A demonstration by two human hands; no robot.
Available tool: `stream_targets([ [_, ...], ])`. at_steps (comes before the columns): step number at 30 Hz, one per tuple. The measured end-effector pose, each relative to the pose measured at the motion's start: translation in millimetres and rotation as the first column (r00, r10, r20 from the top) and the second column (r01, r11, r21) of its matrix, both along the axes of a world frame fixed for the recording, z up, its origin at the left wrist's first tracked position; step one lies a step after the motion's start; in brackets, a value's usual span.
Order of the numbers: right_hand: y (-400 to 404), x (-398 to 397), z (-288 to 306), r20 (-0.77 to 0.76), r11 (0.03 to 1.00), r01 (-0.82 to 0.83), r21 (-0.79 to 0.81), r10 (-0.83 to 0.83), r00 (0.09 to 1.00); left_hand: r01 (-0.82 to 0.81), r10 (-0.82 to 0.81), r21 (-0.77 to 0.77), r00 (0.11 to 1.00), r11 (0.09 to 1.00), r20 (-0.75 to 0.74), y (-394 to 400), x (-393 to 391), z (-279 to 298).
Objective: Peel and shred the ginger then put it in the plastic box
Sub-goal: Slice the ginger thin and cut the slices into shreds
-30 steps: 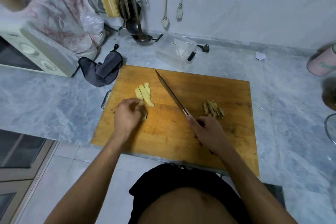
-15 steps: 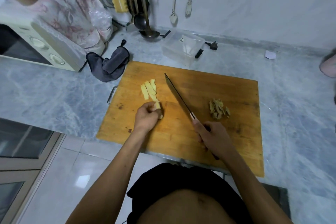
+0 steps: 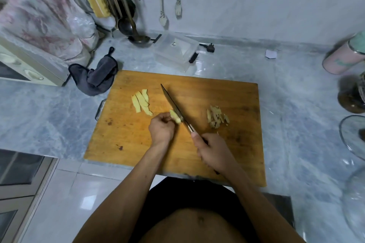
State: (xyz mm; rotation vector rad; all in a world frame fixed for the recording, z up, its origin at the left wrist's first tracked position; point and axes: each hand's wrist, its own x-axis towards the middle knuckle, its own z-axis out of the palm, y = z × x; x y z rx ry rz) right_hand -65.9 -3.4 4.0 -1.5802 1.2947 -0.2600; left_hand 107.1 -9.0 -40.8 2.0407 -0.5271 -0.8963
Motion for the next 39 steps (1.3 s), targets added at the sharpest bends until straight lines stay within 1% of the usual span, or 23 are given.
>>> stream_targets([
  [3, -6, 0, 1, -0.008, 0.999, -0.005, 0.054, 0.005, 1.000, 0.167, -0.152, -0.064, 0.971, 0.984, 0.185, 8, -5, 4],
  [5, -11, 0, 1, -0.001, 0.996, -0.006, 0.087, 0.006, 1.000, 0.278, -0.245, -0.071, 0.921, 0.958, 0.302, 13, -5, 2],
  [7, -17, -2, 2, -0.007, 0.990, -0.022, 0.138, 0.023, 1.000, 0.347, -0.298, -0.058, 0.870, 0.936, 0.392, 15, -2, -5],
  [12, -36, -8, 14, -0.046, 0.948, -0.065, 0.310, 0.083, 0.995, 0.447, -0.372, -0.015, 0.763, 0.894, 0.529, 14, -2, -14],
  [15, -41, -10, 14, 0.021, 0.898, -0.075, 0.433, 0.073, 0.997, 0.500, -0.398, -0.003, 0.694, 0.866, 0.600, 17, -2, -19],
  [17, -40, -10, 13, 0.054, 0.883, -0.068, 0.464, 0.049, 0.997, 0.522, -0.405, -0.006, 0.668, 0.853, 0.625, 18, -1, -22],
  [22, -36, -4, 19, -0.047, 0.951, -0.030, 0.306, 0.047, 0.998, 0.567, -0.412, -0.021, 0.624, 0.824, 0.664, 20, 5, -28],
  [24, -34, -3, 22, -0.075, 0.975, -0.079, 0.210, 0.096, 0.993, 0.591, -0.410, -0.026, 0.590, 0.806, 0.695, 19, 10, -31],
  [26, -31, -3, 22, -0.128, 0.983, -0.147, 0.112, 0.161, 0.979, 0.638, -0.404, -0.035, 0.528, 0.769, 0.747, 17, 15, -36],
  [27, -29, -3, 22, -0.154, 0.981, -0.170, 0.088, 0.182, 0.971, 0.656, -0.399, -0.041, 0.507, 0.754, 0.764, 17, 16, -39],
  [30, -22, -3, 22, -0.216, 0.974, -0.223, 0.032, 0.224, 0.950, 0.657, -0.392, -0.061, 0.520, 0.752, 0.759, 18, 15, -39],
  [32, -19, -2, 24, -0.222, 0.974, -0.227, 0.001, 0.222, 0.949, 0.651, -0.372, -0.080, 0.526, 0.755, 0.765, 18, 13, -37],
  [36, -18, -2, 29, -0.195, 0.979, -0.200, 0.037, 0.203, 0.959, 0.630, -0.344, -0.110, 0.553, 0.769, 0.759, 17, 12, -36],
  [39, -23, 0, 28, -0.215, 0.979, -0.198, 0.051, 0.204, 0.955, 0.621, -0.341, -0.125, 0.575, 0.774, 0.744, 17, 9, -37],
])
